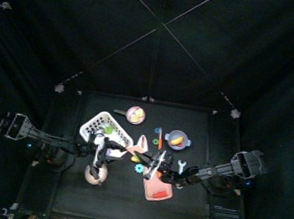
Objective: Put cleaver down near wrench
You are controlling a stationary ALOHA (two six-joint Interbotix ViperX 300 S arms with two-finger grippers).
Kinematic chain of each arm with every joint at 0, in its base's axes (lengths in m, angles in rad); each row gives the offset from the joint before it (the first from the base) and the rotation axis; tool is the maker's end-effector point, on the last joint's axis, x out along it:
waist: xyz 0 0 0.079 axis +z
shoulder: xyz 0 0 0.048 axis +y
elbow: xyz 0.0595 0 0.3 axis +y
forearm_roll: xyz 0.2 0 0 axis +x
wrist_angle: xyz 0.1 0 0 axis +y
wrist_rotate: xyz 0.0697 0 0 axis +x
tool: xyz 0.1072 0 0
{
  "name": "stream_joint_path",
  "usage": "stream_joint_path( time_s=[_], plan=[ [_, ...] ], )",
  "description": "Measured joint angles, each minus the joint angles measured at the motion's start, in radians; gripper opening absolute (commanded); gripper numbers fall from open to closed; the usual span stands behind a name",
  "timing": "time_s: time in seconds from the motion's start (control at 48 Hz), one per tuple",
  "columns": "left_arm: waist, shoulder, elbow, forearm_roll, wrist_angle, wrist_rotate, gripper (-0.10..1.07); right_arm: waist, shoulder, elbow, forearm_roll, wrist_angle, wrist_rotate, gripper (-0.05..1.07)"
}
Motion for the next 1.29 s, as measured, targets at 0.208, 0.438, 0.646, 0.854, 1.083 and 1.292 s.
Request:
stream_joint_path(
  time_s=[0.208,0.438,0.646,0.854,1.083,1.292],
  plan=[
    [0.000,0.000,0.009,-0.003,0.000,0.000,0.91,0.017,-0.017,0.014,0.140,-0.031,-0.002,0.40],
    [-0.002,-0.002,0.009,-0.003,0.032,0.000,0.91,0.078,-0.160,0.117,0.345,-0.178,-0.009,0.40],
    [-0.002,-0.012,0.014,-0.003,0.057,-0.002,0.91,0.092,-0.342,0.276,0.561,-0.431,-0.009,0.40],
    [-0.002,-0.025,0.023,-0.003,0.061,0.000,0.91,0.083,-0.457,0.465,0.859,-0.663,-0.012,0.40],
    [0.000,-0.026,0.028,-0.003,0.063,0.000,0.91,0.080,-0.588,0.591,0.991,-0.750,-0.020,0.40],
    [0.002,-0.026,0.028,-0.005,0.061,-0.002,0.92,0.078,-0.664,0.696,1.114,-0.796,-0.031,0.40]
  ],
)
